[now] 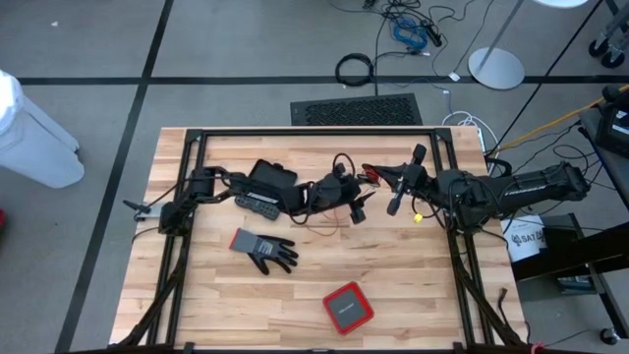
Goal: Coil cords
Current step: Coil the red wire onto the spool
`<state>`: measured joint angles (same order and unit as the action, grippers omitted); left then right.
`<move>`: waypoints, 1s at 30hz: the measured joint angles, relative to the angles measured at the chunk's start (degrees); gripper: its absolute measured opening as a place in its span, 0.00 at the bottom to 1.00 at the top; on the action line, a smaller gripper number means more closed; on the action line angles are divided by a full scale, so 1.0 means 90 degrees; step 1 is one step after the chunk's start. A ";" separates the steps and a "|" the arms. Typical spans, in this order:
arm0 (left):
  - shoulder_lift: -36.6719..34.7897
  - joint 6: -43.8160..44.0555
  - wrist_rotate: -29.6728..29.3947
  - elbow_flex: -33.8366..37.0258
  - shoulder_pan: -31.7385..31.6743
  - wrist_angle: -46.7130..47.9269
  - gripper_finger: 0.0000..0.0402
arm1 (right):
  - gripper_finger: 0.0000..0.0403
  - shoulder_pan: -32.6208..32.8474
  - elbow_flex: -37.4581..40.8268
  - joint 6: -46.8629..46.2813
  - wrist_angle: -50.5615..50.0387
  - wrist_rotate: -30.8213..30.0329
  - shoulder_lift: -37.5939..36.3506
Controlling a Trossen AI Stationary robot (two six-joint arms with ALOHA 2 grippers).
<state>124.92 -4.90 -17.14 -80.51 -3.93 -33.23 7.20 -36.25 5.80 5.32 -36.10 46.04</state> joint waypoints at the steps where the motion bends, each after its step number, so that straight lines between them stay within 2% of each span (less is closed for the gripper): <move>1: 0.0000 0.0055 0.0023 0.0000 -0.0013 -0.0024 0.45 | 0.00 0.0000 0.0000 0.0000 0.0000 0.0000 0.0000; 6: 0.0043 0.0182 0.0435 -0.0060 -0.0203 -0.0272 0.39 | 0.00 0.0000 0.0000 -0.0001 0.0010 0.0000 0.0000; 11: 0.0151 0.0184 0.0749 -0.0138 -0.0233 -0.0221 0.37 | 0.00 0.0000 0.0000 0.0027 0.0054 -0.0001 0.0002; 16: 0.0219 0.0184 0.0680 -0.0148 -0.0230 -0.0227 0.36 | 0.00 0.0000 0.0000 0.0044 0.0055 0.0000 0.0002; 26: 0.0219 0.0016 0.0609 -0.0148 -0.0227 -0.0026 0.03 | 0.00 0.0000 0.0000 0.0044 0.0049 -0.0002 0.0002; 30: 0.0219 -0.0011 0.0608 -0.0146 -0.0185 0.0410 0.01 | 0.00 0.0000 0.0000 0.0056 0.0049 -0.0002 0.0002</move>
<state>126.89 -5.00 -11.68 -81.82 -5.59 -29.54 7.20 -36.25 6.30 5.76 -36.12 46.06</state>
